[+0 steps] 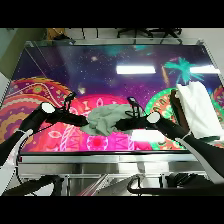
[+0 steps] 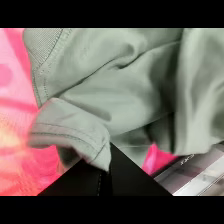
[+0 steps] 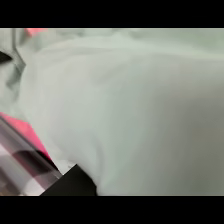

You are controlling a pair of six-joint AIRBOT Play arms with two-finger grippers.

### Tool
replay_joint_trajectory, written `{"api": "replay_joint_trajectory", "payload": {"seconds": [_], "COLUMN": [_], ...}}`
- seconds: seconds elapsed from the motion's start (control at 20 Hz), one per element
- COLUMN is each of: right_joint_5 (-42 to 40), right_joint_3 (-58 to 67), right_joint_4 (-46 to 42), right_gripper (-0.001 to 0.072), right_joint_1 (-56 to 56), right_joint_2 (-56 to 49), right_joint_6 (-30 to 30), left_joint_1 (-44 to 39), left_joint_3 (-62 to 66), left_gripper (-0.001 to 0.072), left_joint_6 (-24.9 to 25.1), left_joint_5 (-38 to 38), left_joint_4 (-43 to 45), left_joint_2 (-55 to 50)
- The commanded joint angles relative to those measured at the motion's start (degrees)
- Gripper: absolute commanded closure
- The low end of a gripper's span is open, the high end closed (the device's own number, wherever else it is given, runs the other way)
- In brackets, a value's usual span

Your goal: Fold the shirts.

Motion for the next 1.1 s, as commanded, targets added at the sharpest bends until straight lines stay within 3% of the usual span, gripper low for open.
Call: {"api": "replay_joint_trajectory", "payload": {"seconds": [0.0, 0.2, 0.35, 0.6, 0.7, 0.85, 1.05], "right_joint_5": [6.2, 9.7, 9.7, 6.4, 6.3, 9.8, 21.7], "right_joint_3": [3.9, 17.6, 26.5, 33.2, 33.9, 33.9, 31.9], "right_joint_4": [-0.2, 0.5, 0.9, 2.0, 5.4, 10.7, 12.7], "right_gripper": [0.0697, 0.0697, 0.0697, 0.0696, 0.0696, 0.0696, 0.0696], "right_joint_1": [-7.8, -24.7, -34.9, -40.5, -40.5, -40.5, -40.3], "right_joint_2": [8.4, 20.4, 26.4, 31.4, 31.9, 30.9, 22.9], "right_joint_6": [-0.2, -0.1, -0.1, -0.1, -0.3, -5.8, -5.7], "left_joint_1": [2.1, 13.1, 22.2, 33.3, 33.9, 32.1, 27.5], "left_joint_3": [1.0, 13.1, 24.3, 37.2, 41.0, 46.8, 43.6], "left_gripper": [0.0695, 0.0696, 0.0696, 0.0695, 0.0695, 0.0696, 0.0695], "left_joint_6": [-0.8, -2.9, -5.2, -5.2, -5.2, -5.3, -6.2], "left_joint_5": [-0.5, -8.7, -9.4, -12.8, -12.6, -12.1, -12.6], "left_joint_4": [0.1, -0.2, -0.2, -0.4, -0.4, 0.1, -0.4], "left_joint_2": [4.0, 16.4, 26.3, 36.7, 39.0, 38.2, 31.7]}}
